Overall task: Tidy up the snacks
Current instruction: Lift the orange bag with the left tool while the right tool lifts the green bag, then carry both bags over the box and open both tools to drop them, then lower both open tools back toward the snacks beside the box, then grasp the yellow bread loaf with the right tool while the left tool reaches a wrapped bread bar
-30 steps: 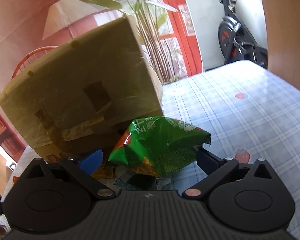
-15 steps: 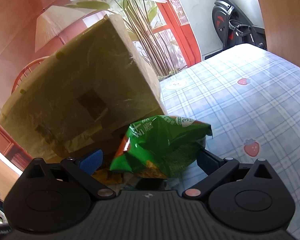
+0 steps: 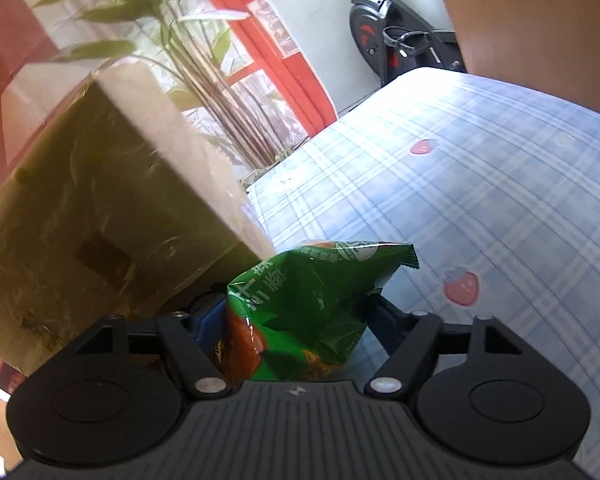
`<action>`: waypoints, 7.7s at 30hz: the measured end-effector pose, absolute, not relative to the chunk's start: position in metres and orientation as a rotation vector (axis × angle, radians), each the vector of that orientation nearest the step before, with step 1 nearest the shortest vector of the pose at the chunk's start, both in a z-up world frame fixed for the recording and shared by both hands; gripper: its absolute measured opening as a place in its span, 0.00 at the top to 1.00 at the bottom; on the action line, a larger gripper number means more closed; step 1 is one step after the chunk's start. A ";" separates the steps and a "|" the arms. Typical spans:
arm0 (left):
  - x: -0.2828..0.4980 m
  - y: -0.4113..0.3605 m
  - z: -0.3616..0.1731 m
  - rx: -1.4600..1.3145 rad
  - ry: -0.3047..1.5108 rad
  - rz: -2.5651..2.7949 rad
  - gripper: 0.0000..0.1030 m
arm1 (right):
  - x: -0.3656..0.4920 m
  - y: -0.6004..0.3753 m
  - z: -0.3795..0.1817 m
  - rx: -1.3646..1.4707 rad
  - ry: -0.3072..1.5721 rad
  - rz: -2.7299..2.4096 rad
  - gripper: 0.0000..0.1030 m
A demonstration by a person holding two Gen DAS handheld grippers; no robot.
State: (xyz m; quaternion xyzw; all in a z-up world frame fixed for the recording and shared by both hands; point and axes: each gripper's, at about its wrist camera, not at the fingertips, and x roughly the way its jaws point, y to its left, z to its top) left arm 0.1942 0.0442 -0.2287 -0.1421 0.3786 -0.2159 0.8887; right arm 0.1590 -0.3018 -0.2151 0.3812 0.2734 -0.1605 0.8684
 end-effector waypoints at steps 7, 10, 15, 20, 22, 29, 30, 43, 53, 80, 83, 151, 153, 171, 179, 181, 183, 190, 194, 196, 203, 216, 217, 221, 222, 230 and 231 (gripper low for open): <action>0.181 0.043 -0.212 -0.279 0.723 -0.461 0.48 | 0.132 -0.297 -0.203 0.782 0.515 -0.304 0.38; 0.177 0.046 -0.206 -0.293 0.703 -0.454 0.48 | 0.128 -0.294 -0.194 0.762 0.494 -0.293 0.39; 0.172 0.052 -0.199 -0.315 0.676 -0.432 0.48 | 0.122 -0.286 -0.182 0.723 0.460 -0.270 0.39; 0.170 0.060 -0.187 -0.335 0.642 -0.417 0.48 | 0.117 -0.286 -0.175 0.710 0.431 -0.270 0.40; 0.170 0.062 -0.182 -0.343 0.628 -0.412 0.48 | 0.114 -0.288 -0.171 0.709 0.418 -0.271 0.40; 0.165 0.068 -0.153 -0.351 0.543 -0.419 0.48 | 0.099 -0.294 -0.149 0.683 0.340 -0.282 0.40; 0.163 0.068 -0.147 -0.348 0.527 -0.423 0.48 | 0.097 -0.295 -0.145 0.678 0.324 -0.282 0.40; 0.168 0.058 -0.063 -0.262 0.343 -0.444 0.48 | 0.094 -0.301 -0.066 0.572 0.110 -0.220 0.40; 0.223 0.029 -0.027 -0.179 0.317 -0.416 0.47 | 0.157 -0.293 -0.024 0.481 0.088 -0.079 0.40; 0.352 -0.035 -0.053 0.072 0.533 -0.330 0.26 | 0.319 -0.263 -0.070 0.228 0.419 0.005 0.23; 0.343 -0.026 -0.048 0.048 0.522 -0.333 0.26 | 0.306 -0.267 -0.066 0.250 0.404 0.003 0.23; 0.146 0.041 -0.183 -0.155 0.807 -0.225 0.25 | 0.115 -0.176 -0.207 0.058 0.651 0.131 0.18; 0.147 0.041 -0.185 -0.161 0.813 -0.226 0.25 | 0.113 -0.174 -0.209 0.013 0.657 0.145 0.18; 0.151 0.045 -0.195 -0.175 0.845 -0.214 0.25 | 0.131 -0.157 -0.227 -0.219 0.646 0.266 0.06; 0.153 0.042 -0.197 -0.170 0.854 -0.215 0.25 | 0.143 -0.159 -0.228 -0.193 0.664 0.298 0.05; 0.153 0.042 -0.198 -0.168 0.856 -0.217 0.25 | 0.143 -0.158 -0.229 -0.207 0.668 0.317 0.05; 0.153 0.041 -0.199 -0.167 0.858 -0.218 0.25 | 0.143 -0.158 -0.230 -0.206 0.673 0.329 0.05; 0.153 0.039 -0.201 -0.162 0.862 -0.226 0.25 | 0.144 -0.162 -0.233 -0.164 0.684 0.328 0.05; 0.152 0.038 -0.202 -0.163 0.860 -0.232 0.25 | 0.140 -0.166 -0.230 -0.141 0.670 0.328 0.18; 0.152 0.038 -0.202 -0.166 0.860 -0.239 0.25 | 0.135 -0.170 -0.229 -0.113 0.654 0.309 0.21; 0.149 0.032 -0.203 -0.163 0.863 -0.283 0.26 | 0.115 -0.191 -0.217 0.053 0.596 0.223 0.22; 0.139 0.000 -0.230 -0.128 0.941 -0.511 0.27 | 0.088 -0.209 -0.216 0.170 0.635 0.063 0.22; 0.137 -0.002 -0.231 -0.126 0.942 -0.517 0.27 | 0.087 -0.210 -0.215 0.176 0.633 0.056 0.22; 0.129 -0.008 -0.228 -0.077 0.919 -0.558 0.25 | 0.083 -0.210 -0.213 0.184 0.624 0.054 0.22; 0.126 -0.010 -0.227 -0.062 0.913 -0.566 0.25 | 0.083 -0.210 -0.213 0.183 0.624 0.055 0.22; 0.113 -0.027 -0.229 0.065 0.903 -0.606 0.25 | 0.083 -0.212 -0.213 0.194 0.622 0.047 0.22; 0.112 -0.028 -0.229 0.071 0.903 -0.612 0.25 | 0.083 -0.212 -0.213 0.196 0.622 0.046 0.22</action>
